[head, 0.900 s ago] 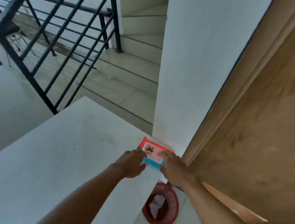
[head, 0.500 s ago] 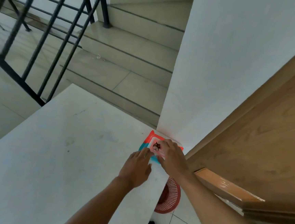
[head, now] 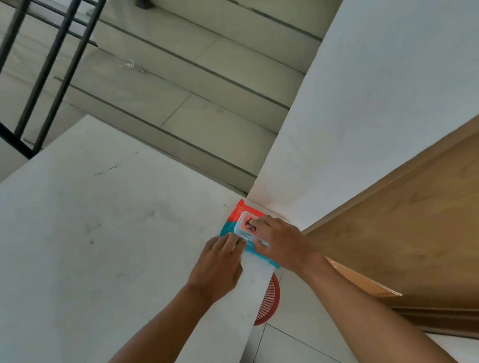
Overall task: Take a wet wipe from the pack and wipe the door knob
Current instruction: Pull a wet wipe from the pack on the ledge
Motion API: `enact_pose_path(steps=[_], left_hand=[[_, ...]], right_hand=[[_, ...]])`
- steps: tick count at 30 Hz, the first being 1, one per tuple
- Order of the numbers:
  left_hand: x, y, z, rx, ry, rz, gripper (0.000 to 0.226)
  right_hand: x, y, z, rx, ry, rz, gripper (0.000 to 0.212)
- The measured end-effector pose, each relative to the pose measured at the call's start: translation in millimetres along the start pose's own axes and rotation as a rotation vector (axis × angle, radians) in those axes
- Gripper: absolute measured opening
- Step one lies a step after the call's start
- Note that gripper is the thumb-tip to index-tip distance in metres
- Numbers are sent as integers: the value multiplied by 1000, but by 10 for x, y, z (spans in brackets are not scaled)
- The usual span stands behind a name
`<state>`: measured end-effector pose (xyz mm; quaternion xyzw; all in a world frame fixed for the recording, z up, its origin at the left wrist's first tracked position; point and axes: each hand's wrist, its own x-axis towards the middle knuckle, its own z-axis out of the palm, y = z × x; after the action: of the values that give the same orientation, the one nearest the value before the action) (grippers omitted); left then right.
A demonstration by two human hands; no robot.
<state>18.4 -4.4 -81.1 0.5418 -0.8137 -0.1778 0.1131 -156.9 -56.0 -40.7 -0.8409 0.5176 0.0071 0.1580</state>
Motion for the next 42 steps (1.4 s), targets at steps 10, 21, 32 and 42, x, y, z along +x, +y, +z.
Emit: enact_pose_path(steps=[10,21,32,42], left_hand=[[6,62,17,-18,20,-43,43],[72,164,-17,-53,65,-135,43],[381,225,-257,-148,38,-270,55],[623,200,-373,-171,64,-454,23]], right_hand=[[29,184,-285,-145,211,78,48],[-113,14,78,297,114,302,45],[-53,-85,157,355,260,350,33],[-14,-134,135,339,237,364,51]])
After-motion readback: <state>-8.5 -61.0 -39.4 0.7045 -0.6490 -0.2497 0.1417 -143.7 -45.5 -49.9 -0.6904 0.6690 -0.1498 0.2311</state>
